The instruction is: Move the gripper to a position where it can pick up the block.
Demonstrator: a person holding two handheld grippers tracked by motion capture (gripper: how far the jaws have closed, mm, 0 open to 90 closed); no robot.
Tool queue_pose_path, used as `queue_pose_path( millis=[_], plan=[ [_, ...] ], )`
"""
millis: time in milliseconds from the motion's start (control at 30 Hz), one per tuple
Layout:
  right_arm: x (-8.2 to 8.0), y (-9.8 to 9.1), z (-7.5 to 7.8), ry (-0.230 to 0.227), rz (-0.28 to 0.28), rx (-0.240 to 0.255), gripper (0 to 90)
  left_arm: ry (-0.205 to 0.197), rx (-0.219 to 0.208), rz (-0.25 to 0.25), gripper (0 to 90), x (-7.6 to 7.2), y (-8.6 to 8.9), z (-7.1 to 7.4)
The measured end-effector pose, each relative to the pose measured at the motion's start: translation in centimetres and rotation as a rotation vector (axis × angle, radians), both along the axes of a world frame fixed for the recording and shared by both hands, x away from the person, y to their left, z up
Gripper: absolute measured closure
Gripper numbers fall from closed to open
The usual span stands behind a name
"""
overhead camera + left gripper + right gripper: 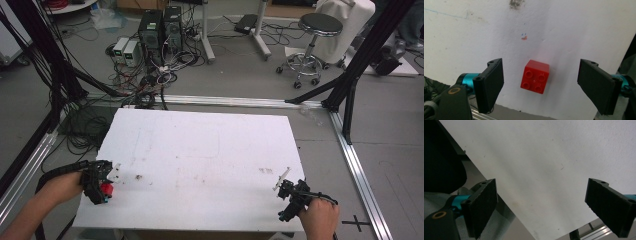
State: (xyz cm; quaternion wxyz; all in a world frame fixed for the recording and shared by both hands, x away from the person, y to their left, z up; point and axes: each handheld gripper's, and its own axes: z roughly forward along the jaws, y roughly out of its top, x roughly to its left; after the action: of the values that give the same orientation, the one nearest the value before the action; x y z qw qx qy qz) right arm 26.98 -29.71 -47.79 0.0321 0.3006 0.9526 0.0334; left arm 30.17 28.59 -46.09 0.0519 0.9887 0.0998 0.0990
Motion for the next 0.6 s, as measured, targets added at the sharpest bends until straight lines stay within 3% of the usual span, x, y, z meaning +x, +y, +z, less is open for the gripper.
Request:
queue_pose_path(
  millis=[167, 467, 600],
  plan=[
    [0.1, 0.2, -0.2, 0.005, 0.013, -0.003, 10.4, 0.004, 0.03, -0.047, 21.5, 0.3, 0.4, -0.3],
    [0.2, 0.3, -0.3, 0.012, 0.011, -0.003, 10.4, 0.018, 0.04, -0.164, 21.5, 0.5, 1.1, -0.7],
    [0.1, 0.2, -0.4, 0.013, 0.01, -0.004, 10.4, 0.024, 0.043, -0.179, 21.5, 0.6, 1.3, -0.9]
  ],
)
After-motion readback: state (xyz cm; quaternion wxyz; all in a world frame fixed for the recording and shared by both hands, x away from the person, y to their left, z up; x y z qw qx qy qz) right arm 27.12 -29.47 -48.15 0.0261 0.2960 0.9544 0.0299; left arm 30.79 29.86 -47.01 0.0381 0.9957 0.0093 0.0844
